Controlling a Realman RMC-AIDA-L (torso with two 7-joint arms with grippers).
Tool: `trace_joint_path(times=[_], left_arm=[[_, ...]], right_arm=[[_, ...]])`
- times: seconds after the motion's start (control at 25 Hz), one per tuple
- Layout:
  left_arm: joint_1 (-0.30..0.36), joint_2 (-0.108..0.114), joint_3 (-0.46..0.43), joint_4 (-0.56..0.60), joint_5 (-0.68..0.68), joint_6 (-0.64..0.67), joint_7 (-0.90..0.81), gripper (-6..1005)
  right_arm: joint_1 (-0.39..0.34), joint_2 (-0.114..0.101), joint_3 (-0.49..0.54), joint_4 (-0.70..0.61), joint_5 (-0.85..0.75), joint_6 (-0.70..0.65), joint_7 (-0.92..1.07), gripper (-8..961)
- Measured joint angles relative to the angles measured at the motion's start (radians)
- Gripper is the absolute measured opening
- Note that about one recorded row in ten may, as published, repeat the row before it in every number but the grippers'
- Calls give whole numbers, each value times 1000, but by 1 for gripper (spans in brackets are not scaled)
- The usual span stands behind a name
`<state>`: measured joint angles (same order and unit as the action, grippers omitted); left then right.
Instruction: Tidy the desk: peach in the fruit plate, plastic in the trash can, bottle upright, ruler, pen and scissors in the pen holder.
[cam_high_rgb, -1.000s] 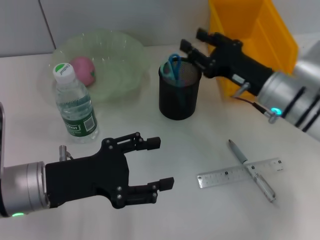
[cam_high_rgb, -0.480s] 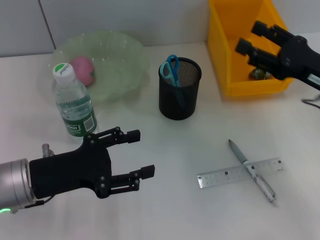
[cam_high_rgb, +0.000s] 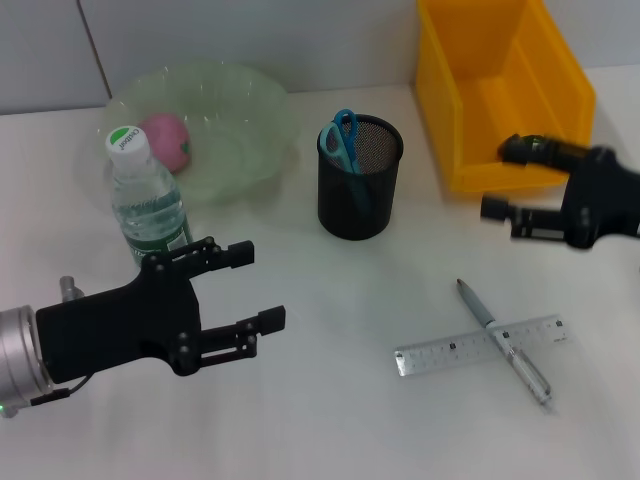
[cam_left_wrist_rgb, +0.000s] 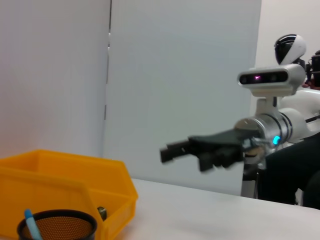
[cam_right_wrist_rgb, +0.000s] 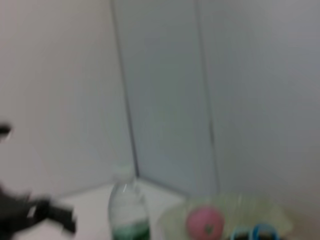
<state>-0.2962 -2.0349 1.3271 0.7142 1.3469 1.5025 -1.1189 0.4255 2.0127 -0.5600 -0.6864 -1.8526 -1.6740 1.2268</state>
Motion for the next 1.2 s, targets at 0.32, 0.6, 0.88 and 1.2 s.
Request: trace_joint_path(times=[0.32,0.6,0.88,1.2], left_arm=[[-1,6,-3,-13,0,5,-7,786],[-6,9,-3,-13,0,26,-7,786],[-8,11,-20,-13,0,44,-6,786],[-6,9,-21,-15,0,53,-6,786]], right_arm=[[-11,-10,8,-94,-106,-87,83,826],[-34,-42,12,-142,-136,-168,143,826],[-20,-63,24,-172,-213,-173,201,825],[-19,-65,31,-178,-250,-154,203,825]])
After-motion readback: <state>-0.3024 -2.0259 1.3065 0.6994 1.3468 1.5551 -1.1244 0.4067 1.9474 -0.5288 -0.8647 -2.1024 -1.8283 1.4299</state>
